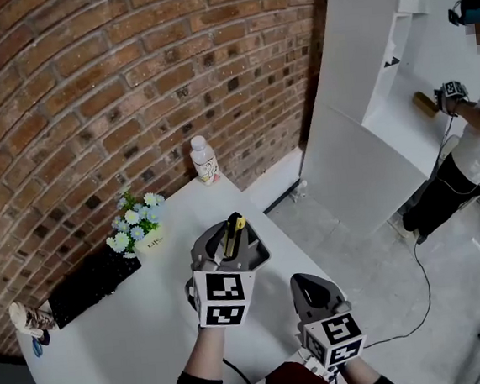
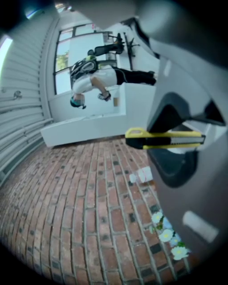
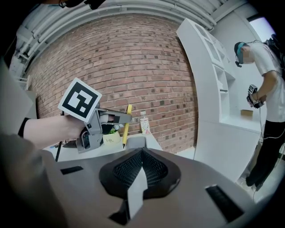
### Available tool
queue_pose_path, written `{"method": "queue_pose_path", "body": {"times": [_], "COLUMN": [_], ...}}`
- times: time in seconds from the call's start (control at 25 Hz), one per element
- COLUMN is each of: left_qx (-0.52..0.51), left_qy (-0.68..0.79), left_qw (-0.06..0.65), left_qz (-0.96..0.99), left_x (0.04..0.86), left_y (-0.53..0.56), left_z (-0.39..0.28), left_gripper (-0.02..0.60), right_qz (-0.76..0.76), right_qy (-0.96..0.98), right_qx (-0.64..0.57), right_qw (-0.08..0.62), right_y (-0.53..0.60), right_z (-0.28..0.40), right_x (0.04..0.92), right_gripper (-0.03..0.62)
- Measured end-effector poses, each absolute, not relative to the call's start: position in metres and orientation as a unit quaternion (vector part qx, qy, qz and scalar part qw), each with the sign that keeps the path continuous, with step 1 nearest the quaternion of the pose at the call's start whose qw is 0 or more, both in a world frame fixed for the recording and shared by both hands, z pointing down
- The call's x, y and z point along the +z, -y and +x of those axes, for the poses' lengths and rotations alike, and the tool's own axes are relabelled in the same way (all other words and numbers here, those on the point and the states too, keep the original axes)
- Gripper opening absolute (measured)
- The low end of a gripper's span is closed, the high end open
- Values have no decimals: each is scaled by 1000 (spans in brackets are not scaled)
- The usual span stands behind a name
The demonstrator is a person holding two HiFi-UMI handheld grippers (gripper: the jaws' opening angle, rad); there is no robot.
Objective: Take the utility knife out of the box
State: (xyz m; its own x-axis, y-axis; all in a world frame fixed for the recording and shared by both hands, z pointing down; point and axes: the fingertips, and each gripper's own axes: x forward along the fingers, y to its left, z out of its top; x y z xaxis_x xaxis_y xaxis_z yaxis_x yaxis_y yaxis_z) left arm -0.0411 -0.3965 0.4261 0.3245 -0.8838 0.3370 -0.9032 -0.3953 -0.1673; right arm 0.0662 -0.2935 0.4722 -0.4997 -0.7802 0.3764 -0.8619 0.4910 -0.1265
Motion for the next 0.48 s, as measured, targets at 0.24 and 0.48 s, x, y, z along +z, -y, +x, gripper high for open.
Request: {"method": "queue_pose_path", "body": {"times": [0.24, 0.48], "left_qx": [177, 162], "left_qy": [565, 580], "left_qw": [26, 28], "left_qz": [806, 798], "left_x": [419, 410], "left_y": [381, 360], "left_z": [-58, -77], "left_gripper": [115, 115], "right_qz": [475, 460], "right_qy": [858, 868], "right_qx": [145, 135], "right_qw": [134, 132], "right_y": [286, 278], "right_z": [59, 41], "right_x": [468, 461], "right_gripper": [8, 8]}}
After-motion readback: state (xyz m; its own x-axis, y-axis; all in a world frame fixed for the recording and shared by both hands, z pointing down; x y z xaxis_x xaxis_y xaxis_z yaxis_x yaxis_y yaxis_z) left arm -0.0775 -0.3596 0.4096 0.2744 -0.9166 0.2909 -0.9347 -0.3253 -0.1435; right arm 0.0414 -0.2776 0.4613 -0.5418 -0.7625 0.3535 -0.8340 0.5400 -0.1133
